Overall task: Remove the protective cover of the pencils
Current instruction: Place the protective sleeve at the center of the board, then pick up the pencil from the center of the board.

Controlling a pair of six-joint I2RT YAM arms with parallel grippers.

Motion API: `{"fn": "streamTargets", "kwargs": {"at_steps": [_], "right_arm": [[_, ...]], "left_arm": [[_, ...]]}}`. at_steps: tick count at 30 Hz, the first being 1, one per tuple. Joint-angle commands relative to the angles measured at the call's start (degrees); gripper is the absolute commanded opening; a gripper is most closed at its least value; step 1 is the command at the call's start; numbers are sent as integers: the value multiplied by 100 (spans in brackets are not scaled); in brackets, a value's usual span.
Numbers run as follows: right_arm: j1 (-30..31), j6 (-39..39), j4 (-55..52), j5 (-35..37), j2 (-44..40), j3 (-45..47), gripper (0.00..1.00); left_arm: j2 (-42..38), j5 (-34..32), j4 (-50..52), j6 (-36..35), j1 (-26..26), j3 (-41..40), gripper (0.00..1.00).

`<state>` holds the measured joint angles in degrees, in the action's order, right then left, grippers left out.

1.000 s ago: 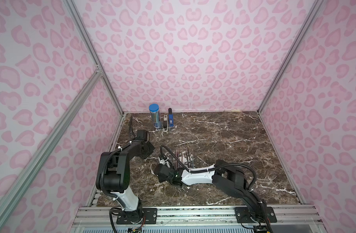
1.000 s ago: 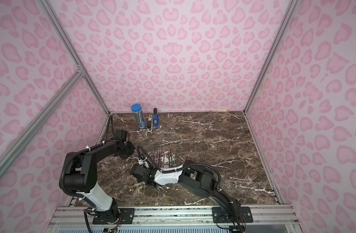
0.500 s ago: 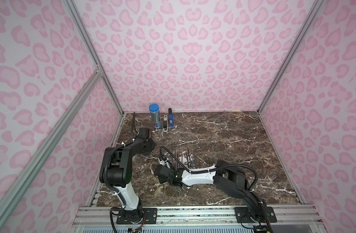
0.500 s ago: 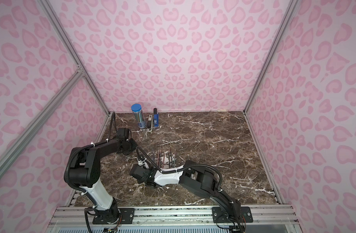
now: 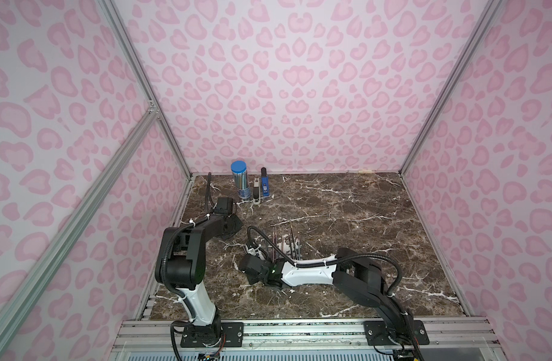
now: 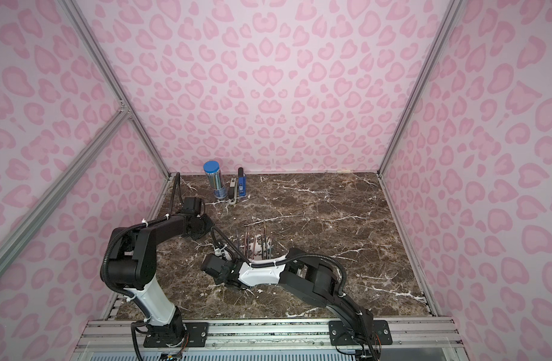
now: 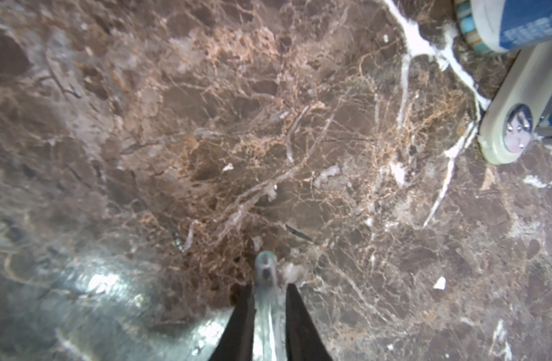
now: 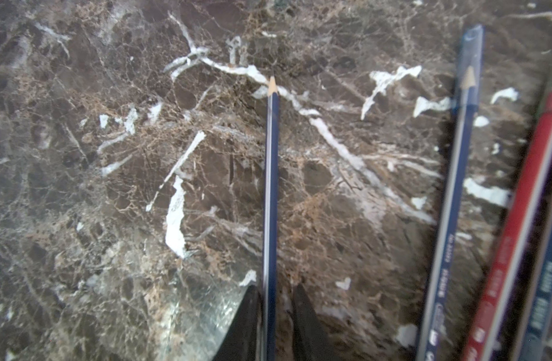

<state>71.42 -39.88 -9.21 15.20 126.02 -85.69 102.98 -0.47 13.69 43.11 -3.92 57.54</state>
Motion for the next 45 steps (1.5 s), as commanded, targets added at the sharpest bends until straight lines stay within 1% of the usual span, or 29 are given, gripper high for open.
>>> {"fn": "streamTargets", "kwargs": {"at_steps": [1, 7, 11, 12, 14, 16, 17, 18, 20, 22, 26, 29, 34, 38, 41, 43, 45], "right_arm": [[-22, 77, -157, 60, -110, -74, 23], [-53, 180, -234, 225, -723, 43, 25], [-94, 120, -283, 494, -1207, 314, 27], [-105, 70, -268, 577, -1301, 427, 28], [-149, -33, -229, 649, -1360, 603, 30], [-247, -150, -204, 581, -1294, 701, 29], [-312, -176, -176, 473, -1250, 720, 27], [-366, -208, -140, 360, -1200, 720, 25], [-424, -228, -49, 306, -1135, 720, 25], [-458, -227, -78, 338, -1035, 720, 26], [-560, -249, -112, 271, -797, 625, 26], [-607, -237, -117, 185, -605, 500, 26], [-666, -234, -171, 163, -314, 303, 29], [-765, -245, -178, 49, -102, 227, 29], [-787, -249, -140, 27, -39, 245, 30], [-796, -249, -151, 12, 22, 215, 30], [-804, -249, -165, -8, 78, 179, 30]], "left_arm": [[108, -121, 703, -54, 7, -31, 22], [74, -69, 746, -42, 6, 34, 22], [-153, -67, 926, -80, 6, 108, 23], [-252, -59, 988, -77, -2, 119, 24], [-502, -67, 1022, -68, -29, 81, 32], [-776, -63, 1064, -30, -63, 41, 34], [-910, -43, 1096, -10, -72, 18, 38], [-1038, -25, 1122, -6, -81, 7, 39], [-1282, 10, 1196, 10, -88, -31, 39], [-1558, 46, 1262, 0, -89, -84, 44], [-2182, -17, 1377, -29, -83, -269, 59], [-2495, -292, 1481, -61, -85, -356, 61], [-2474, -658, 1647, 37, -91, -442, 61], [-2093, -1067, 1484, 57, 45, -498, 64], [-1629, -779, 1196, -131, 280, -452, 63], [-1414, -650, 1031, -198, 321, -427, 63], [-1363, -621, 865, -209, 321, -462, 63]]}}
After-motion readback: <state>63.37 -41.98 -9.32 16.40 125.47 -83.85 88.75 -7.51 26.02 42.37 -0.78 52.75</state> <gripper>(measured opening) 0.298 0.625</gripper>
